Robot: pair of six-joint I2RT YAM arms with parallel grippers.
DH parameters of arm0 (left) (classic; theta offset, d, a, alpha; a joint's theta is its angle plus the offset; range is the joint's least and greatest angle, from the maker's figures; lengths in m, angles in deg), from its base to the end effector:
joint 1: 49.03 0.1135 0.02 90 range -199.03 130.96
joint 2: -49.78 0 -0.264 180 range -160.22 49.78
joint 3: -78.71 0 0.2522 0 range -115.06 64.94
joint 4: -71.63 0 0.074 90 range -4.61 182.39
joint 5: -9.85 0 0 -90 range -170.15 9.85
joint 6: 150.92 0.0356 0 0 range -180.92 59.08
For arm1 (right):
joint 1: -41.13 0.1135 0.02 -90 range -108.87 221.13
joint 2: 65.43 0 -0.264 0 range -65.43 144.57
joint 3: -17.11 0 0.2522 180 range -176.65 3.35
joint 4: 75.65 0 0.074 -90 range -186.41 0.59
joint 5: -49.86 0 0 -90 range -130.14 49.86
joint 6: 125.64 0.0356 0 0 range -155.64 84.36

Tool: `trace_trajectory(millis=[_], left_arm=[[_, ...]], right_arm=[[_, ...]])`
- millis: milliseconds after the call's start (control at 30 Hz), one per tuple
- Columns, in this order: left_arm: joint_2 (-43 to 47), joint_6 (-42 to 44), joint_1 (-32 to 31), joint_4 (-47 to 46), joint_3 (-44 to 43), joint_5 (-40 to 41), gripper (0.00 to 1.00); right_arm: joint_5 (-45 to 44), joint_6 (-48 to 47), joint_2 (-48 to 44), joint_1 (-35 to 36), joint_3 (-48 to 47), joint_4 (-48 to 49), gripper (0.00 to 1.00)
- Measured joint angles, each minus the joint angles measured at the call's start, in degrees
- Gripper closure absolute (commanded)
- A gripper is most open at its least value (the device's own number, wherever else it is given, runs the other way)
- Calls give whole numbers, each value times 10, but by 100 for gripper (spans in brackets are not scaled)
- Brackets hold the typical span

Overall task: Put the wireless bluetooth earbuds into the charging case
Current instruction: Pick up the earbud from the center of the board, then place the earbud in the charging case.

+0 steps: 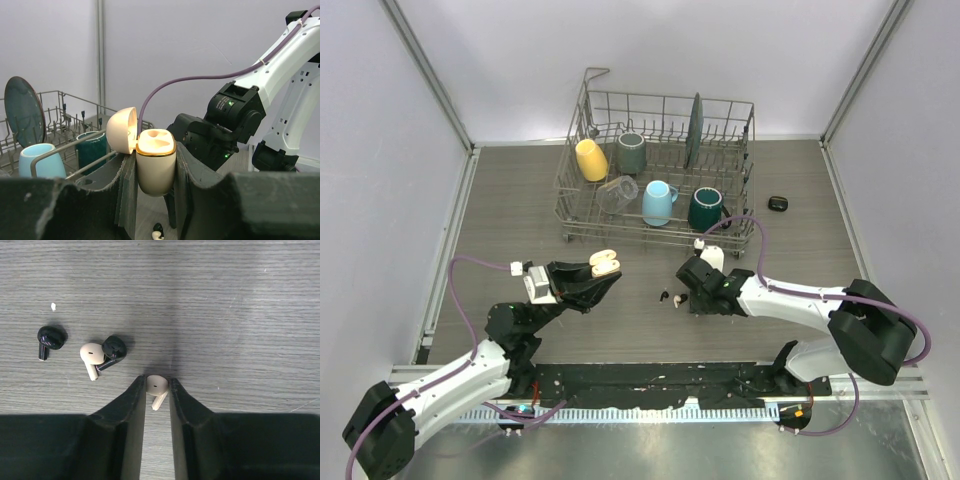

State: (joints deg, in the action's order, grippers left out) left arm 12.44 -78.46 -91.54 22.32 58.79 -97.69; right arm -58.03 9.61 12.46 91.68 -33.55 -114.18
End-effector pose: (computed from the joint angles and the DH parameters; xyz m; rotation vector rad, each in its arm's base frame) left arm 0.0977 -0.1041 0.2552 0.5188 0.9756 -1.1011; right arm 0.1566 0.1731 0.1579 -0.0328 2.6284 0.1414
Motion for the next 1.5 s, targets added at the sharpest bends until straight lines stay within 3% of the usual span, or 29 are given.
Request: trace_trajectory(millis=[200, 333, 567, 867, 1133, 1500], left_arm=[[0, 0, 0, 0, 0, 0, 100], [0, 0, 0, 3, 0, 0, 100], [7, 0, 0, 12, 0, 0, 100], [-6, 0, 0, 12, 0, -3, 100], [-29, 0, 0, 12, 0, -20, 100], [-43, 0, 0, 12, -10, -38, 100]], right_arm=[[0, 0, 0, 0, 0, -1, 94], [0, -3, -7, 0, -1, -7, 99], [-30, -15, -124, 17, -12, -38, 99], [-162, -65, -268, 105, -104, 2, 99], [-197, -170, -229, 170, -195, 117, 99], [-209, -280, -140, 256, -219, 214, 99]])
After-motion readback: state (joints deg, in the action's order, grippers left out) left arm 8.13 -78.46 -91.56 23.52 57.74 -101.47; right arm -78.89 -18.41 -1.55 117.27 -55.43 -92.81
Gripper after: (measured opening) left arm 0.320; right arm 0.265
